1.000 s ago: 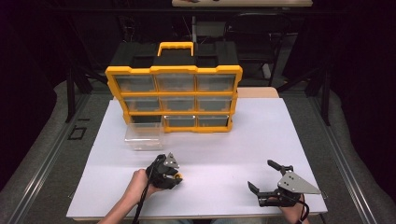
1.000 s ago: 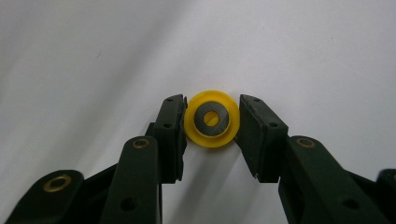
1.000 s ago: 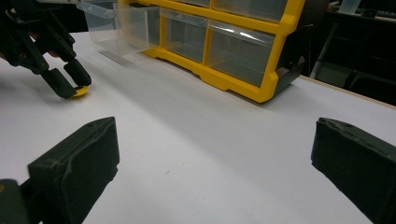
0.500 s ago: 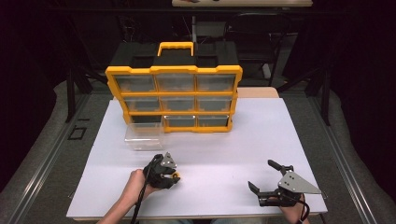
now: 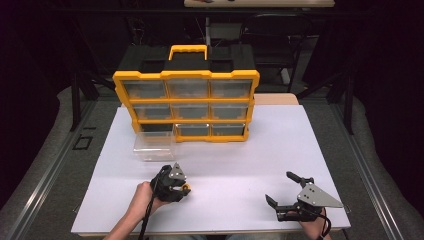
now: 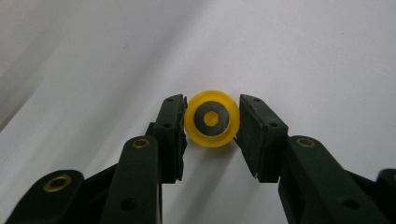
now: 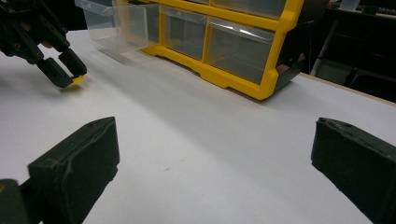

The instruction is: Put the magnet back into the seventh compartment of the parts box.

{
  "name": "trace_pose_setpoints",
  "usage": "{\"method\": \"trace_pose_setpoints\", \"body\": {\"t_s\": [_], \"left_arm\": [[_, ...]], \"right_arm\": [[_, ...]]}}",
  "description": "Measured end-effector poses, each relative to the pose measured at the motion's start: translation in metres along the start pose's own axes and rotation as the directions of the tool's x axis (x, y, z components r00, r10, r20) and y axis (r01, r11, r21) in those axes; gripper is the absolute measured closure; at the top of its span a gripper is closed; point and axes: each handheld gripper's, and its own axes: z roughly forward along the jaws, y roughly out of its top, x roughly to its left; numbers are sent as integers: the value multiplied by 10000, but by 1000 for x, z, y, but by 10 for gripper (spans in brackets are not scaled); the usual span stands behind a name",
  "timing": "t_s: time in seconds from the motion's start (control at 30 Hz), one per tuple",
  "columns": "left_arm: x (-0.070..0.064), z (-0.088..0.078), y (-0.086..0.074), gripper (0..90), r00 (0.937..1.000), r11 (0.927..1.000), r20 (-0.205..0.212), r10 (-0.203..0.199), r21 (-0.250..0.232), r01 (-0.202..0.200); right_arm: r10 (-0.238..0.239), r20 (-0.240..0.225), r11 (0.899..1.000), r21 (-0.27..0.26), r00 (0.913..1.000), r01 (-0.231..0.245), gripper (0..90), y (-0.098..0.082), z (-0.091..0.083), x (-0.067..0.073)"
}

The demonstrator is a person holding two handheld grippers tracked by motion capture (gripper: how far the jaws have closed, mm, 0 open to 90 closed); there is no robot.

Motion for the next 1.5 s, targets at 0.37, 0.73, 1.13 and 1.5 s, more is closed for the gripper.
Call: {"method": "trace_pose_setpoints", "body": {"t_s": [0.37,0.73,1.13,1.5], "left_arm": [[5,-6,-11,623,9992,9995,-272,-281,-127,278],[7,-14,-23,623,9975,9984,-473,-526,-220,516],[16,-29,-37,623,9911,9934,-778,-1077,-480,1041],[21,-41,-51,623,9817,9870,-1114,-1544,-628,1481]], "right_arm": [[-53,-13,9999,126,10000,53,6,0,0,1],[-23,55,9999,111,10000,22,6,-1,1,1],[-61,105,10000,64,9999,60,6,-1,0,0],[-70,215,10000,24,9997,69,7,0,-2,0]]}}
